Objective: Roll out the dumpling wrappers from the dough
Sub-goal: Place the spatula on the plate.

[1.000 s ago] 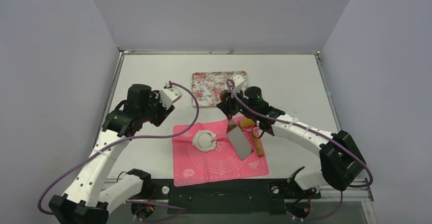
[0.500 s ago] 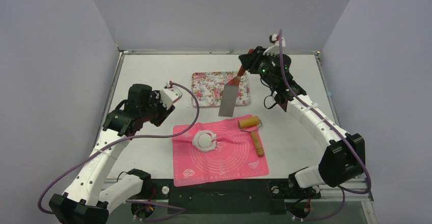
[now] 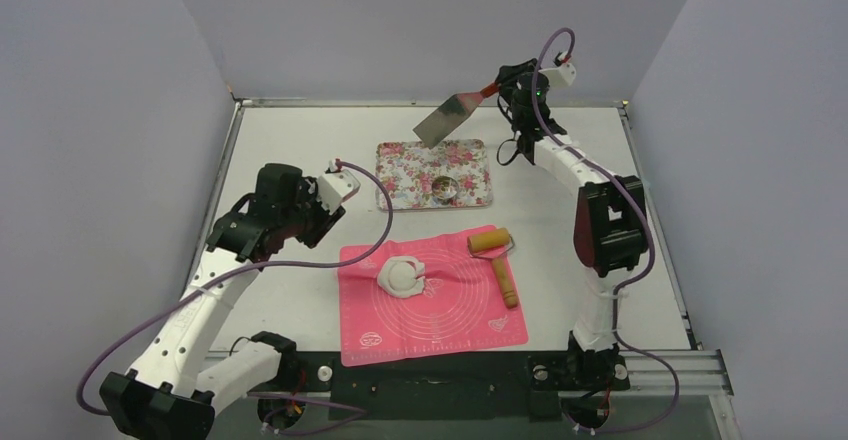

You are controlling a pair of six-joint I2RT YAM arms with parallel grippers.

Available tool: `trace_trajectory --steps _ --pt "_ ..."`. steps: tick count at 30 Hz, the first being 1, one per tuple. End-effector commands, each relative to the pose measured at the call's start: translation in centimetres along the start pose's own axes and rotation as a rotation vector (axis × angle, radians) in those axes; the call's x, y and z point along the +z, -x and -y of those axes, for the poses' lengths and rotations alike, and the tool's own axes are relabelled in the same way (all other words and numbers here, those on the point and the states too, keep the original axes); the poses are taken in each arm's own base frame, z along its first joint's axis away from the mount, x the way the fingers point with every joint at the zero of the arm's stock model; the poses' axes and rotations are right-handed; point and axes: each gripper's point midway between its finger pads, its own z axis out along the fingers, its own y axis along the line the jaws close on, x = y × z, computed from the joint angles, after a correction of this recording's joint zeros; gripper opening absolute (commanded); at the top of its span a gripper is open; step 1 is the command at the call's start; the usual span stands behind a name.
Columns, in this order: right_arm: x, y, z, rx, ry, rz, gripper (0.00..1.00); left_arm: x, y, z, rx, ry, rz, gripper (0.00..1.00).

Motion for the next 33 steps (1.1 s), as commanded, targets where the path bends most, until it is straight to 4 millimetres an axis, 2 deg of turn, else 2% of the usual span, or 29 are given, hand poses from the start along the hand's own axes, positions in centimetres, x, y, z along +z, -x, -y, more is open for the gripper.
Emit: trace_trajectory --steps 1,5,13,16,18,21,23,26,28,33 --pt "2.1 2.6 -0.4 0.179 -0.030 0.172 0.00 0.6 0.7 -0.2 0.008 0.004 0.023 0.38" --pt "3.1 -0.1 2.0 0.191 -0.097 0.168 0.00 0.8 0.6 -0.2 0.008 0.001 0.017 0.38" --pt "2.4 -4.3 6.8 0.150 -0.236 0.103 0.00 0.8 0.6 -0.2 0.008 -0.002 0.015 0.38" --pt "1.5 -5.0 8.4 0.168 -0.280 0.086 0.03 0.9 0.6 -0.1 0.009 -0.008 0.014 0.38" --pt "1.4 -5.4 8.7 0.169 -0.281 0.061 0.08 1.0 0.4 0.1 0.010 -0.016 0.009 0.38" --pt "1.1 -6.4 9.5 0.184 -0.287 0.014 0.21 1.6 0.0 0.3 0.010 -0.032 -0.008 0.38" --pt "0.9 -6.7 10.3 0.203 -0.288 -0.006 0.26 2.1 -0.3 0.4 0.011 -0.038 -0.021 0.39" --pt "0.5 -7.1 11.2 0.209 -0.291 -0.022 0.28 2.8 -0.8 0.6 0.011 -0.054 -0.045 0.39" --pt "0.5 -7.1 11.2 0.210 -0.279 -0.036 0.34 3.3 -1.0 0.7 0.010 -0.063 -0.055 0.39" --pt "0.0 -6.8 11.4 0.203 -0.269 -0.062 0.38 3.8 -0.7 0.8 -0.003 -0.087 -0.059 0.39"
